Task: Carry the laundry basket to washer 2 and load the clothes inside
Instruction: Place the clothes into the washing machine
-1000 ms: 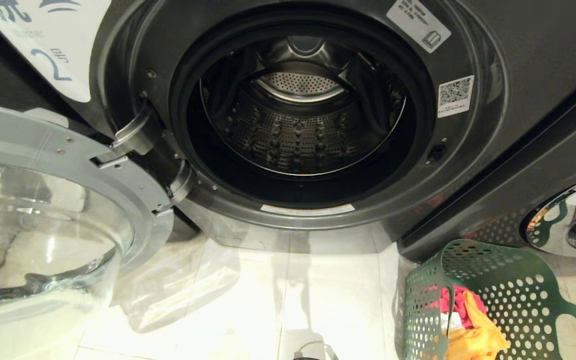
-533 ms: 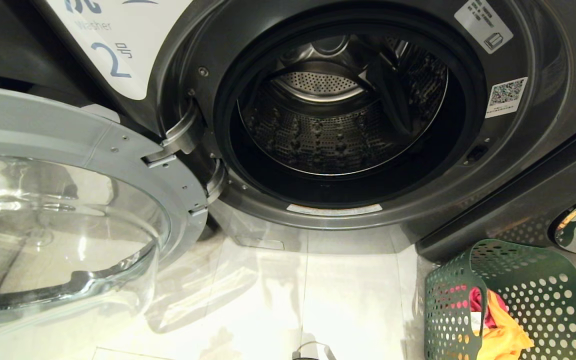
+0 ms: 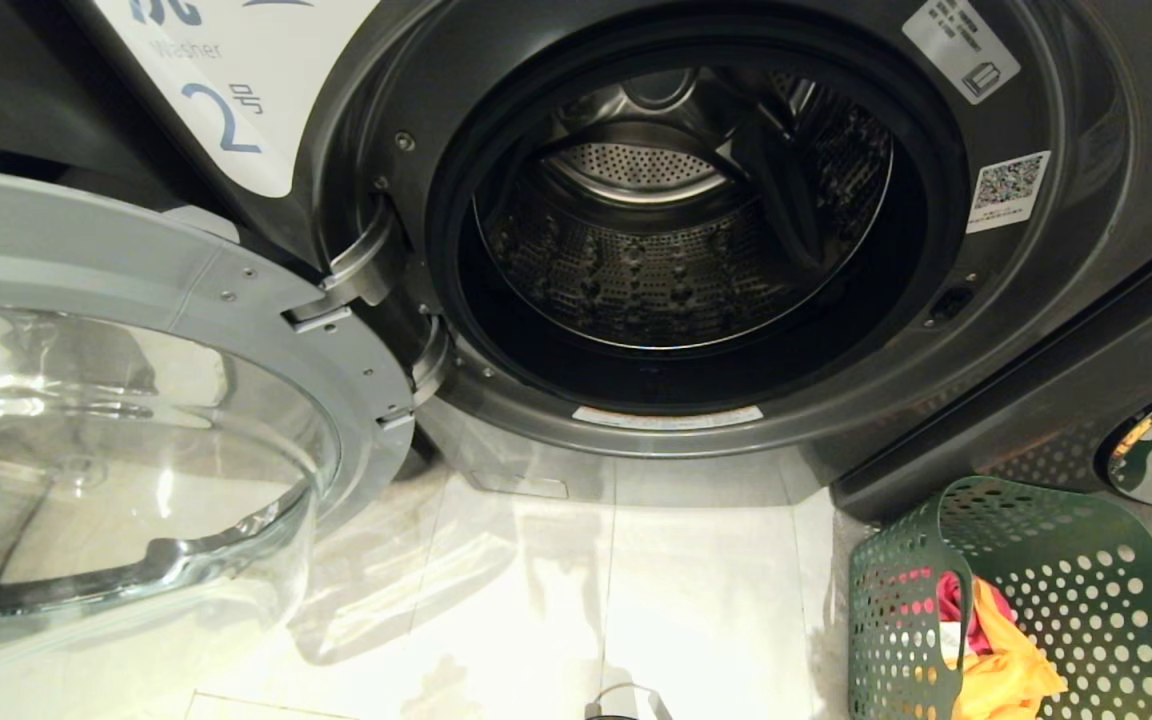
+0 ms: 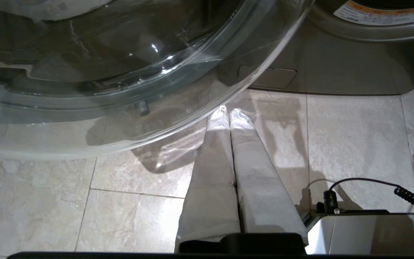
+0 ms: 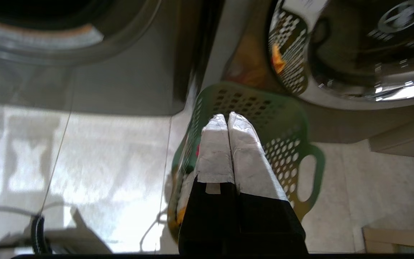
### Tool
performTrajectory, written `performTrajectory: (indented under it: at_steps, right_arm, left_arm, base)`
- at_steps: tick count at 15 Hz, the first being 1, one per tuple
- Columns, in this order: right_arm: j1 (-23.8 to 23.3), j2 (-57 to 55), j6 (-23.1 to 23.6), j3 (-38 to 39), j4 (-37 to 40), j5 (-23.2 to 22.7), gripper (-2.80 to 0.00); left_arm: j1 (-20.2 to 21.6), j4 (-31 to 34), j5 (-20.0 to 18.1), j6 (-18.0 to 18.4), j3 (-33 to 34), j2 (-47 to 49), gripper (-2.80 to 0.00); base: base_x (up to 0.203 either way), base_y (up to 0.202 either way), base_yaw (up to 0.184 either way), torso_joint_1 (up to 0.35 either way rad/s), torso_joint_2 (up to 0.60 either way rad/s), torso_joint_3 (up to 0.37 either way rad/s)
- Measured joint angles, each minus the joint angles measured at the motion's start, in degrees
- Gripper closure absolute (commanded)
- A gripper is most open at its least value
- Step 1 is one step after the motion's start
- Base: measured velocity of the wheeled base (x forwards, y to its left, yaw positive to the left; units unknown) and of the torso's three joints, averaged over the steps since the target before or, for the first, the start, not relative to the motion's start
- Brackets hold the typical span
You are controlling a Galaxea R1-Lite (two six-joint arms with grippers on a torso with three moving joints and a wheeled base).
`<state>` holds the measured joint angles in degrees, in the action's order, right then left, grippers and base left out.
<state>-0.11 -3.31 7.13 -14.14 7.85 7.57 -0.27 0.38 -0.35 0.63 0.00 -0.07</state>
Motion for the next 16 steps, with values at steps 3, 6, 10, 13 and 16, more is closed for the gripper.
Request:
performTrajectory:
  at_steps: [3,6,10,13,16]
  right_arm:
    - [-0.10,-13.27,-5.90,-12.06,0.32,5.75,0.00]
    - [-0.33,-28.96,-20.10,-19.30,2.35,12.41,0.00]
    - [-0.60,-38.18,-28.92,-14.84,4.18,15.71,0.00]
    - [-0.66,-41.74,-29.73,-8.78,4.12,15.30,0.00]
    - [-1.01,-44.13,-29.95,-6.59,4.28,15.21,0.00]
  left_arm:
    - [0.00,-0.02,0.01,-0.28,0.00,0.00,0.00]
    - [0.00,-0.07,0.01,-0.29,0.00,0.00,0.00]
    - [0.00,-0.05,0.02,-0.28,0.00,0.00,0.00]
    - [0.00,-0.07,0.02,-0.30,0.00,0.00,0.00]
    - [0.00,-0.07,0.00,-0.28,0.00,0.00,0.00]
  base:
    - [0.000,0.000,0.000,0.000,0.00,0.000]
    - [0.000,0.000,0.000,0.000,0.00,0.000]
    - [0.000,0.000,0.000,0.000,0.00,0.000]
    - [0.000,0.000,0.000,0.000,0.00,0.000]
    - [0.000,0.000,0.000,0.000,0.00,0.000]
